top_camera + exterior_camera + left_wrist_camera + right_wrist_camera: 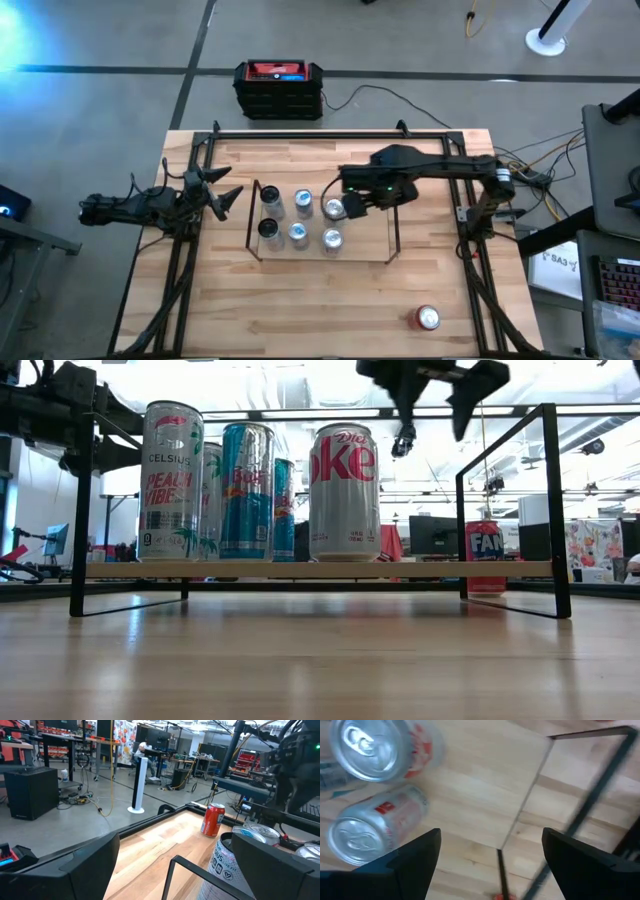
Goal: Place canned beverage on shelf
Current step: Put the top red soda can on the shelf
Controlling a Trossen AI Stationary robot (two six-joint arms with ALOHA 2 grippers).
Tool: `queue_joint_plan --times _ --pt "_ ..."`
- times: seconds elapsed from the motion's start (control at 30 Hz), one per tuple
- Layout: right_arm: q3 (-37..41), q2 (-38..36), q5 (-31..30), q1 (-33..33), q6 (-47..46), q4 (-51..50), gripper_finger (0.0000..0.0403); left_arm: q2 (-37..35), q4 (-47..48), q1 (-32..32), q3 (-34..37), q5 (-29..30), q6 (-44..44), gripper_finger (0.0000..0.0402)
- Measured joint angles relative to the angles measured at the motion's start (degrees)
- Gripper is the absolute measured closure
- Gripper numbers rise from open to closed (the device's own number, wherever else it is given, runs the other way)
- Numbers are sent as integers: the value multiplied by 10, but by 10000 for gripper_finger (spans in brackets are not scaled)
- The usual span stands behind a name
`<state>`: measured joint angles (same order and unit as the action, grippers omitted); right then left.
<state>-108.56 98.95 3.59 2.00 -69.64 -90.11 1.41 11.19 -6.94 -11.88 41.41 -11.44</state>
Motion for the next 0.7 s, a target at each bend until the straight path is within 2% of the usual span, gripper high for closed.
queue_joint_plan --times 0.43,0.57,0.7 --pt "195 -199 -73 33 -77 1 74 0 0 0 0 0 0 33" --pt "224 -228 -111 50 -103 8 74 0 0 0 0 0 0 33" --pt "229 -227 -132 88 -81 27 74 0 0 0 0 0 0 33"
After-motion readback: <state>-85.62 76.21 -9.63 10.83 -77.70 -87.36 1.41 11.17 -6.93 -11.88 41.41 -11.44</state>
